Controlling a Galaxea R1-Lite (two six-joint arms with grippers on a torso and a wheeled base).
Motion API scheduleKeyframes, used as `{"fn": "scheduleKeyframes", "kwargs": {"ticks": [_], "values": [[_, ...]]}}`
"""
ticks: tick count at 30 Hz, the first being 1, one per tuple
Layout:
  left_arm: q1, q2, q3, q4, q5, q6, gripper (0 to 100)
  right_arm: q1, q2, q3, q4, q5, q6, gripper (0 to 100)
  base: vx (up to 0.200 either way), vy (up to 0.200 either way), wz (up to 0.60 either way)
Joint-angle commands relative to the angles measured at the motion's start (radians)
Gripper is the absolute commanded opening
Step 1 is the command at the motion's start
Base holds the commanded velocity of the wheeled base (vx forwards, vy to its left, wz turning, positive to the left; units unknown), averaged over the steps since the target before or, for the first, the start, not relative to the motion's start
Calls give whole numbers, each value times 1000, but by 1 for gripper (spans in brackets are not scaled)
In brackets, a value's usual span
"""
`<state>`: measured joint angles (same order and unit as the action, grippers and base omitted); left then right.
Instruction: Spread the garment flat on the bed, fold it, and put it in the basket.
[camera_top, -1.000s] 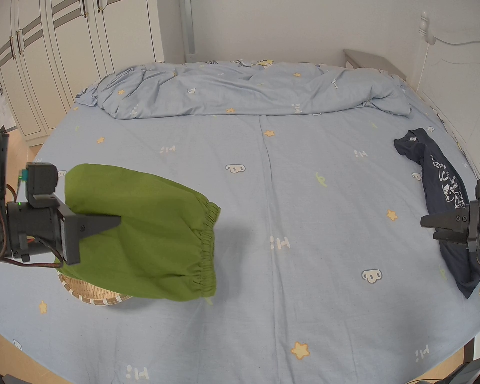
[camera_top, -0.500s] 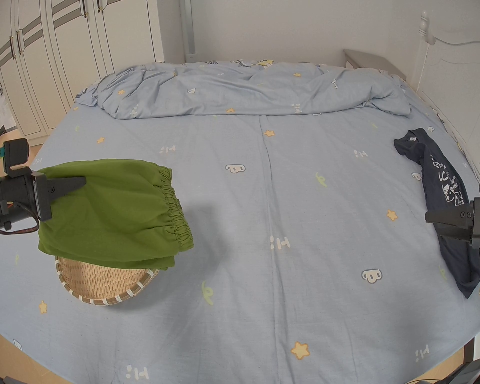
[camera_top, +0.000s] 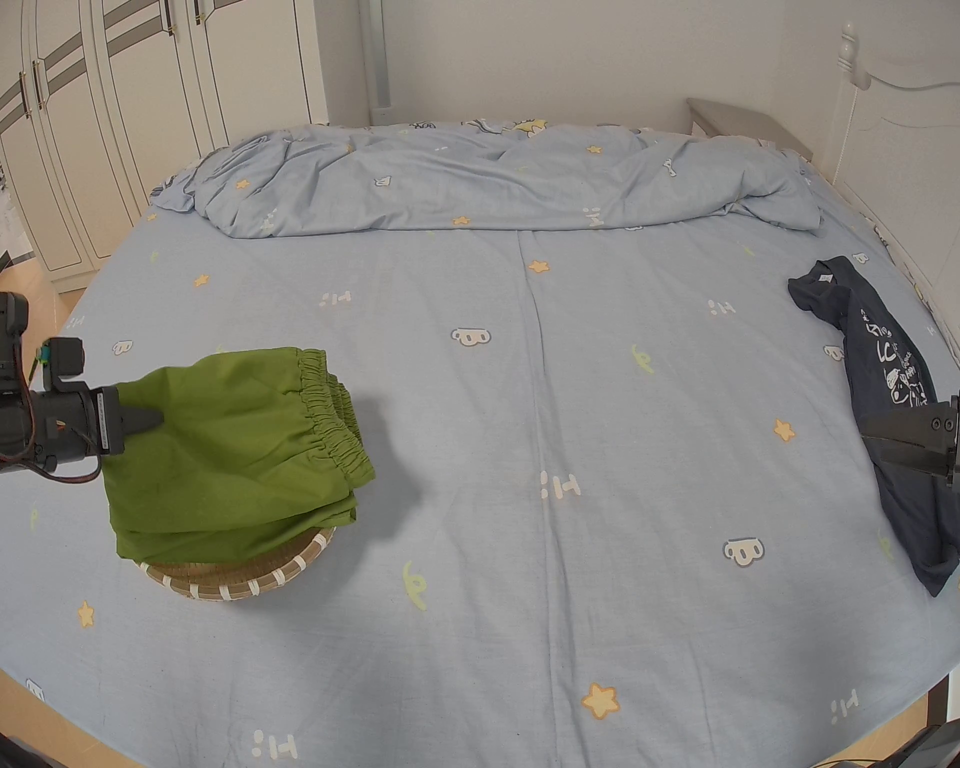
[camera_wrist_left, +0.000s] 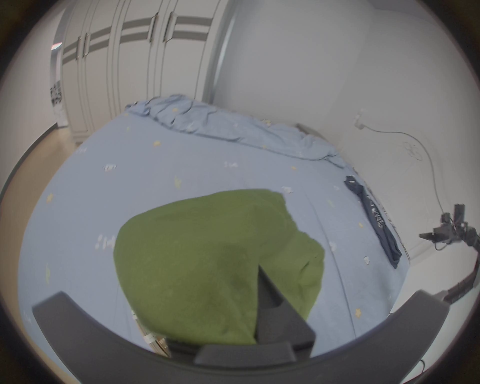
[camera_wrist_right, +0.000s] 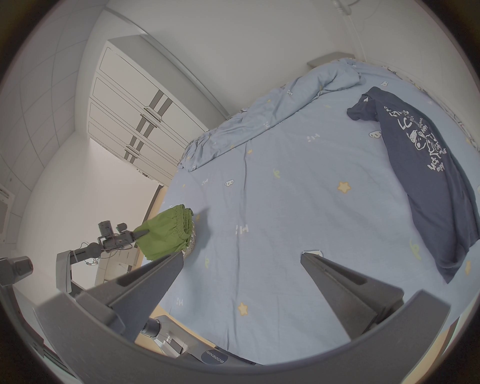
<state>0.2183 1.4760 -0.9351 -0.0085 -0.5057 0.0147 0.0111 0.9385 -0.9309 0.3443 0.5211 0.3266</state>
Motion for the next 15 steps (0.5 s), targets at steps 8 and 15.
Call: {"fn": "scheduleKeyframes", "kwargs": {"ticks": [8, 15], "values": [[84, 234, 30, 7, 82, 2, 0, 3, -3, 3, 1, 0, 2, 100, 0, 0, 0], [62, 282, 25, 7, 158, 2, 0, 7, 0, 7, -1, 0, 2, 100, 0, 0, 0]]}}
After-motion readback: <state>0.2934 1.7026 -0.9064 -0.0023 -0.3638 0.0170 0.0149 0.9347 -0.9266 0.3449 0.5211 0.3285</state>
